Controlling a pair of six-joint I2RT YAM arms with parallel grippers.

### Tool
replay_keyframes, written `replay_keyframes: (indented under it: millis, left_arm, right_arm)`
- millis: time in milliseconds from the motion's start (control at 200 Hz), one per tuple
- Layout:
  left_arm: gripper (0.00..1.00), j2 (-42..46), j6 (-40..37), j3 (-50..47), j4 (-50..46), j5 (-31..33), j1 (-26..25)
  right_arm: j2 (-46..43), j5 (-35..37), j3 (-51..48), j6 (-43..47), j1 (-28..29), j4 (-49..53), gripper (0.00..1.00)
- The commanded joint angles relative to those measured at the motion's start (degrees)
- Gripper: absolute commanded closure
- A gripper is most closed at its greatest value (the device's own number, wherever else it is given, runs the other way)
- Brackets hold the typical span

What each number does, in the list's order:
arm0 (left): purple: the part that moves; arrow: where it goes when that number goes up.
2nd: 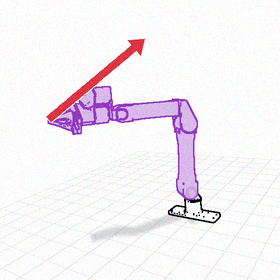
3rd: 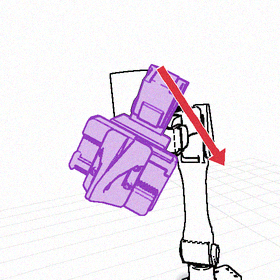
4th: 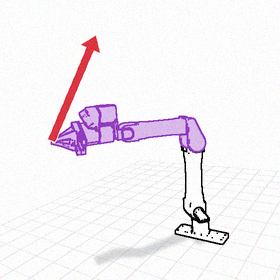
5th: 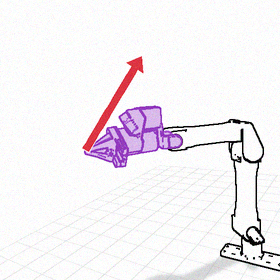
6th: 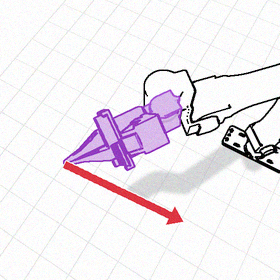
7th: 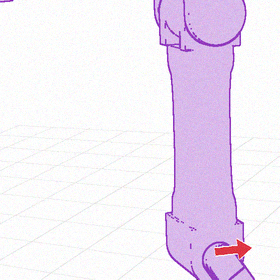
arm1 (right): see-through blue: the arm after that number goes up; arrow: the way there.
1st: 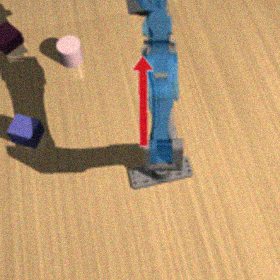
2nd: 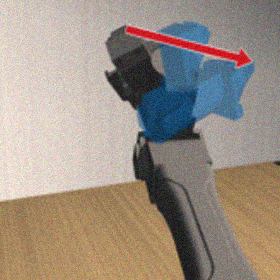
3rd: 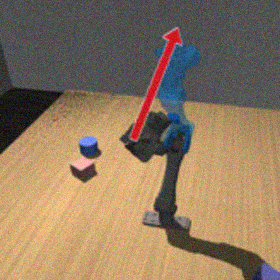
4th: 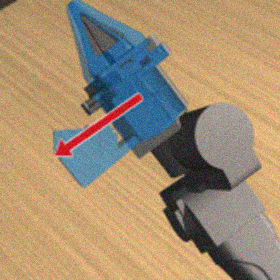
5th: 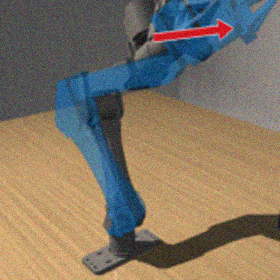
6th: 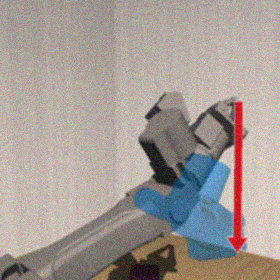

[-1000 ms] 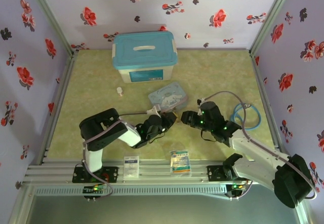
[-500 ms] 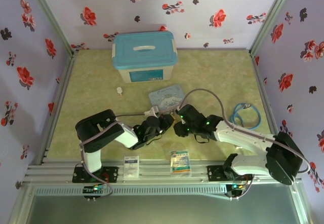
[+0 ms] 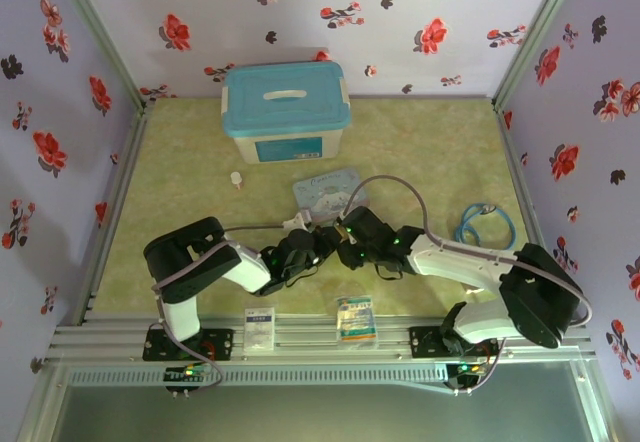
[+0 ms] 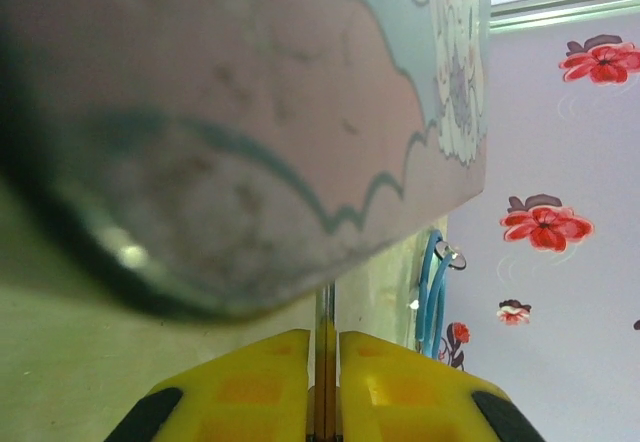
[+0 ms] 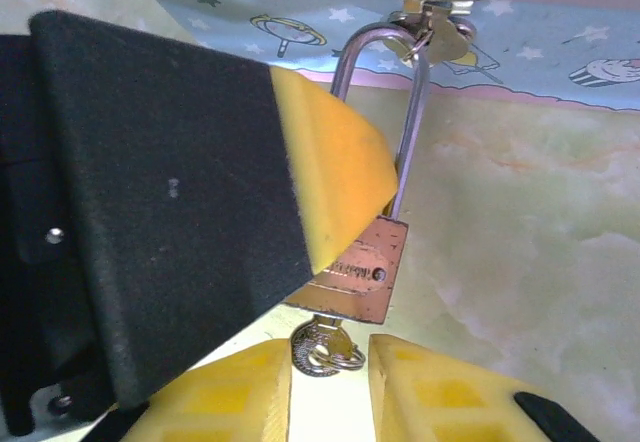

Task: Unlock the padlock with the key

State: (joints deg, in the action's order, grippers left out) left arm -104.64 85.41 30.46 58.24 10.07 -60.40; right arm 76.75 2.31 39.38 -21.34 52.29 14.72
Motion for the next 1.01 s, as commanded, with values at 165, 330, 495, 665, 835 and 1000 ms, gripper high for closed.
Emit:
replay_keyframes:
  millis: [165, 330, 495, 665, 835, 1000]
  left_arm:
    - [1.0, 0.9, 0.9, 0.6, 4.6, -0.1, -0.2]
    - [1.0, 1.0, 1.2, 0.8, 4.6, -0.1, -0.2]
    - [1.0, 0.8, 1.6, 1.3, 4.1, -0.2, -0.2]
    - [1.0, 0.7, 1.5, 1.4, 4.3, -0.3, -0.3]
    - [1.0, 0.8, 1.9, 1.2, 4.5, -0.6, -0.4]
    - [1.0, 0.2, 2.2, 0.2, 5.8, -1.0, -0.4]
  right_arm:
    - [0.1, 3.7, -2.6, -1.1, 1.6, -4.7, 0.81]
    - [2.4, 6.8, -1.8, -2.7, 4.3, -7.9, 0.85]
    - [4.3, 12.4, -1.9, -4.1, 6.5, -8.8, 0.82]
    - [3.8, 15.1, -1.7, -4.4, 7.5, -10.0, 0.9]
    - [4.7, 16.5, -0.7, -3.4, 7.4, -10.2, 0.95]
    - [3.0, 8.8, -3.3, -4.9, 5.7, -14.6, 0.96]
